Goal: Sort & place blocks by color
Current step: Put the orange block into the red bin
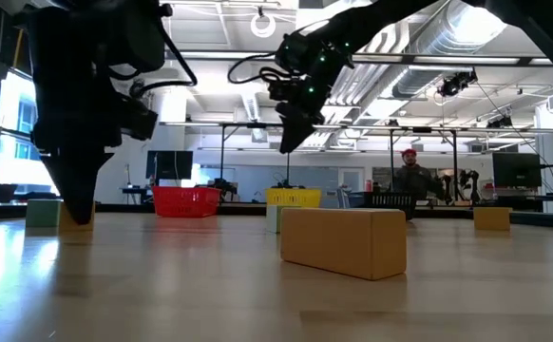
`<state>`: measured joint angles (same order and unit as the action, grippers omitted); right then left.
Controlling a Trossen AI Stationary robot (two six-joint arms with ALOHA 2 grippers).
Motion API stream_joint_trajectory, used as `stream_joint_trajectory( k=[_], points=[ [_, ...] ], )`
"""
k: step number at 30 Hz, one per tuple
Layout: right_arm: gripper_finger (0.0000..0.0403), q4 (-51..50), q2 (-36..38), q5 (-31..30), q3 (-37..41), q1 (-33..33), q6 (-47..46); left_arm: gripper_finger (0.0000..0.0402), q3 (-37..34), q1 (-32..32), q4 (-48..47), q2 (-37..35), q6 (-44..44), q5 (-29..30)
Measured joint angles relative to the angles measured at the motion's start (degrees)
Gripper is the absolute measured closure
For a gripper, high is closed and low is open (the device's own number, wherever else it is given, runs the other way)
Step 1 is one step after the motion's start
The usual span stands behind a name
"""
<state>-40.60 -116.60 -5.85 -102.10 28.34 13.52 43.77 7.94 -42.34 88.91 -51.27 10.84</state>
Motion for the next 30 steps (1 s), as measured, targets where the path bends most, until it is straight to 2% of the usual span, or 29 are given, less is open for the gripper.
stream_joint_trajectory(
  k=[4,11,17,22,30],
  points=[
    [0.0238,-2.8,0.0,0.0,0.0,-0.26,0.41,0.0221,0.0,0.0,-0.49,0.57,0.63,-0.34],
    [0.0238,-10.92,0.0,0.04,0.0,-2.19,2.21,0.0296,0.04,-0.38,0.27,0.32,3.68,0.92],
    [0.0238,-15.21,0.0,0.59,0.0,-4.51,3.64,0.0296,0.04,-2.36,0.54,0.32,4.72,2.74],
    [0.0238,-17.36,0.0,3.33,0.0,-6.42,4.98,0.0296,0.16,-4.62,0.33,-0.9,8.13,3.11],
    [0.0238,-21.63,0.0,3.74,0.02,-9.03,4.98,0.0296,1.44,-13.05,0.24,-8.73,17.07,7.08]
  ],
)
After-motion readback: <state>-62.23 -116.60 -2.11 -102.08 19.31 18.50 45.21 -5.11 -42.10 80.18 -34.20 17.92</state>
